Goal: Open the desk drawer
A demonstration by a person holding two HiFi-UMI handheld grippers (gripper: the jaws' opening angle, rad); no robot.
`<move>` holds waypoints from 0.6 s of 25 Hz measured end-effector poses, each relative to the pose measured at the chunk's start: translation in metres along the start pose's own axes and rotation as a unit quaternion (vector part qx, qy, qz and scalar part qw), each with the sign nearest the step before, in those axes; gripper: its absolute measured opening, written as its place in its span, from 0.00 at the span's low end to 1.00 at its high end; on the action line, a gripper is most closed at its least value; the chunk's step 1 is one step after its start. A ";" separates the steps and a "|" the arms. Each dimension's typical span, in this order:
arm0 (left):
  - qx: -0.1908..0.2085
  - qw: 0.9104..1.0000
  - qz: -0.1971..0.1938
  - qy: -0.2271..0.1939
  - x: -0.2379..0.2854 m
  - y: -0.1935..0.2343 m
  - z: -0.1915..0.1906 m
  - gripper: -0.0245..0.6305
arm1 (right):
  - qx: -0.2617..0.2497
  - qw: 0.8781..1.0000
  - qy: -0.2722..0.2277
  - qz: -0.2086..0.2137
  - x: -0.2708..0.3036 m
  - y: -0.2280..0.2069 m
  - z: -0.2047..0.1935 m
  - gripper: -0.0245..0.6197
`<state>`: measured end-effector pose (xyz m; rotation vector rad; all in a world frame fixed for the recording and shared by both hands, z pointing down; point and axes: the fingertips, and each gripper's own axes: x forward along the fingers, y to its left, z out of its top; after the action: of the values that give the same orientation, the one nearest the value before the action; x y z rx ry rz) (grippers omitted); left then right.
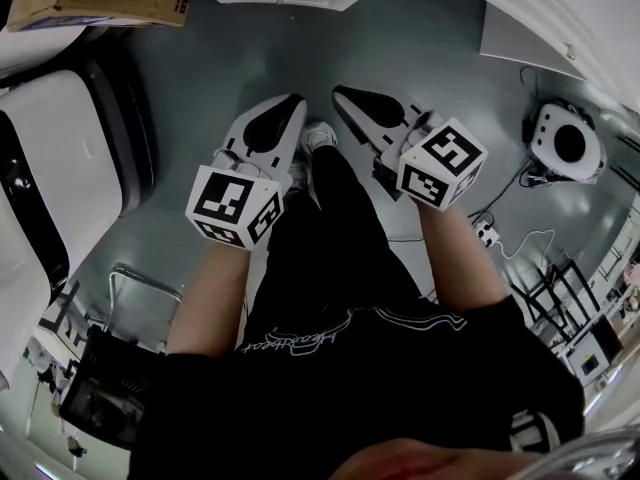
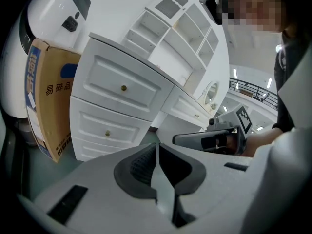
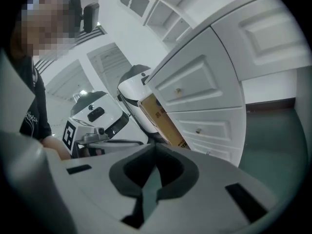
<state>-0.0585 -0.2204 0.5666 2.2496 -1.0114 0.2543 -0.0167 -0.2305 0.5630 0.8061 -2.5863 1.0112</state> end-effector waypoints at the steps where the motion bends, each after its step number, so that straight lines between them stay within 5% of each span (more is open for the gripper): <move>1: 0.001 1.000 0.008 -0.005 0.006 0.008 -0.001 0.05 | 0.002 1.000 0.002 0.001 0.005 -0.007 -0.002 0.05; 8: 0.000 0.998 0.058 -0.016 0.047 0.063 -0.005 0.05 | 0.001 1.000 0.015 0.016 0.030 -0.041 -0.008 0.05; 15: 0.017 0.995 0.092 -0.036 0.095 0.105 0.009 0.17 | 0.015 1.000 0.023 0.013 0.042 -0.078 -0.015 0.05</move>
<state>-0.0707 -0.3351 0.6499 2.2120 -1.2634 0.2737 -0.0052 -0.2845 0.6343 0.7499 -2.5544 1.0649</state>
